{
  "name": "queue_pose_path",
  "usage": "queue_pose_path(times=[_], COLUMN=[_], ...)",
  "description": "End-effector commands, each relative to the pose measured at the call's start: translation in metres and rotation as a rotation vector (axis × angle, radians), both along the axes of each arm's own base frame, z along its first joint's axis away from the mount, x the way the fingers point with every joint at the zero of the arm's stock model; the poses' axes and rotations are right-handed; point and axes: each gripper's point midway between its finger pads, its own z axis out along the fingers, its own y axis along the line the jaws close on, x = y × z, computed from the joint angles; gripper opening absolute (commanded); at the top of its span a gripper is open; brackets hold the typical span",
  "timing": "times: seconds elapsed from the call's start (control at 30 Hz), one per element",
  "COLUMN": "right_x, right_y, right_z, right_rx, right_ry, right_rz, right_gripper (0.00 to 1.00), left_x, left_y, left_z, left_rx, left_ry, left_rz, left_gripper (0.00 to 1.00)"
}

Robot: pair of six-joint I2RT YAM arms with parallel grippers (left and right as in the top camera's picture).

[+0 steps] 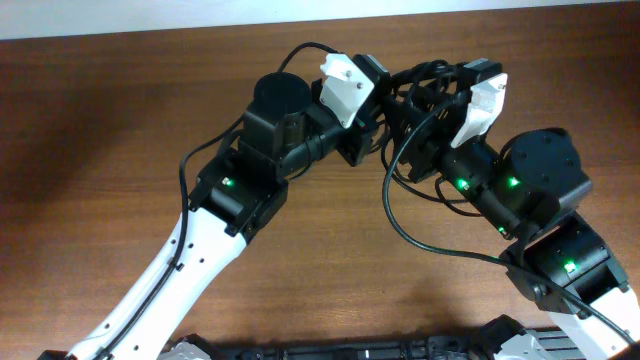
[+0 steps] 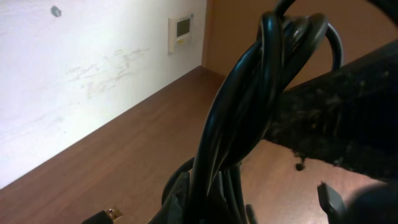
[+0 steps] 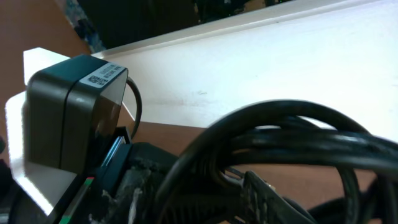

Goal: Untangle cables

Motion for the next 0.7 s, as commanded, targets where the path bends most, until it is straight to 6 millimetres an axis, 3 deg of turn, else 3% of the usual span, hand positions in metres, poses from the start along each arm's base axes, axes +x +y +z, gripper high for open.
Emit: queue_pose_path(times=[0.0,0.13,0.37,0.53,0.67], right_x=[-0.002,-0.002,-0.002,-0.014,-0.025], right_y=[-0.001,-0.001,-0.001,0.0,0.004], right_z=[0.006,0.006,0.006,0.004,0.009], right_rx=[0.003,0.003,0.002,-0.003,-0.004], right_ry=[-0.018,-0.018,-0.016,-0.001,-0.022], right_rz=[-0.005,-0.006,-0.005,0.03,0.084], right_gripper=[0.36,0.04,0.04,0.04,0.04], left_x=[-0.009,-0.009,-0.007,0.023,0.03], left_y=[-0.008,-0.008,-0.007,0.023,0.03], left_z=[0.008,0.008,0.008,0.011,0.014], left_rx=[-0.019,-0.019,0.012,0.031,0.026], left_ry=[-0.012,-0.012,-0.06,-0.106,-0.115], left_rz=[-0.04,-0.04,-0.04,0.074,0.096], left_gripper=[0.0,0.0,0.0,0.0,0.0])
